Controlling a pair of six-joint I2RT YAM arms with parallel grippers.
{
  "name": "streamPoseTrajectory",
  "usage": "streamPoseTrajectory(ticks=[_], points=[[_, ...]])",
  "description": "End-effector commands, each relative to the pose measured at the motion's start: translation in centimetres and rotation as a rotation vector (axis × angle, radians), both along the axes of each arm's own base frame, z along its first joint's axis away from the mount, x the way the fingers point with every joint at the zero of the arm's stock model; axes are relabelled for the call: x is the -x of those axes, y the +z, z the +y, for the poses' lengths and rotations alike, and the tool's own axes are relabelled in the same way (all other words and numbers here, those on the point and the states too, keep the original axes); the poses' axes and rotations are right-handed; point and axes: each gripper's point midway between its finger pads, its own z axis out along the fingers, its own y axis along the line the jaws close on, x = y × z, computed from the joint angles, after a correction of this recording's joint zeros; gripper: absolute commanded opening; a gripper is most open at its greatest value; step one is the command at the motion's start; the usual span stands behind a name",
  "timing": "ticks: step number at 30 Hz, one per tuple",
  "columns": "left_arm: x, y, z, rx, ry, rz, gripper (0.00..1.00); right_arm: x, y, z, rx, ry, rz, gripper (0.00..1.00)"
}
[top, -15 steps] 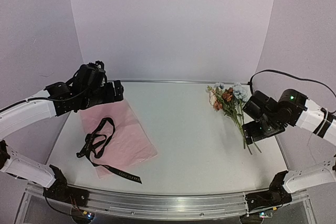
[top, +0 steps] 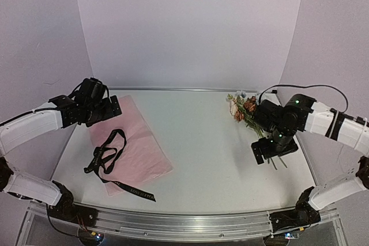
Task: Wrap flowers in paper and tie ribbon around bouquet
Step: Move the folded wrapping paper to the center of the board.
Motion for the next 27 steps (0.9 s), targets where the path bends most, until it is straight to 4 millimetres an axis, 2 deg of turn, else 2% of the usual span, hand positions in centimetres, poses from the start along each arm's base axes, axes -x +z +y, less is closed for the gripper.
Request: streamPoseTrajectory(ticks=[1,3,8,12,16,20,27], points=[[-0.6,-1.8,-0.5,0.041,-0.009,0.05,1.0,-0.7,-0.9,6.0,-0.142,0.008,0.067,0.98],[-1.0,-3.2,0.1,0.024,0.016,0.095,1.0,-1.1,-1.0,8.6,-0.15,0.036,0.083,0.98],[-1.7,-6.2,2.2,0.073,0.06,0.177,1.0,-1.7,-3.1,15.0,-0.212,0.053,0.152,0.98],[-2.4,-8.2,4.2,0.128,0.094,0.22,1.0,-2.1,-5.1,20.5,-0.274,0.05,0.22,0.98],[-2.4,-9.8,5.1,0.152,0.103,0.257,1.0,-2.8,-6.3,25.7,-0.353,0.047,0.243,0.94],[-2.0,-11.1,5.4,0.152,0.1,0.284,1.0,-3.5,-7.2,29.3,-0.422,0.006,0.255,0.85],[-1.7,-12.1,5.6,0.149,0.096,0.305,1.0,-4.0,-9.3,33.1,-0.527,-0.09,0.289,0.63]])
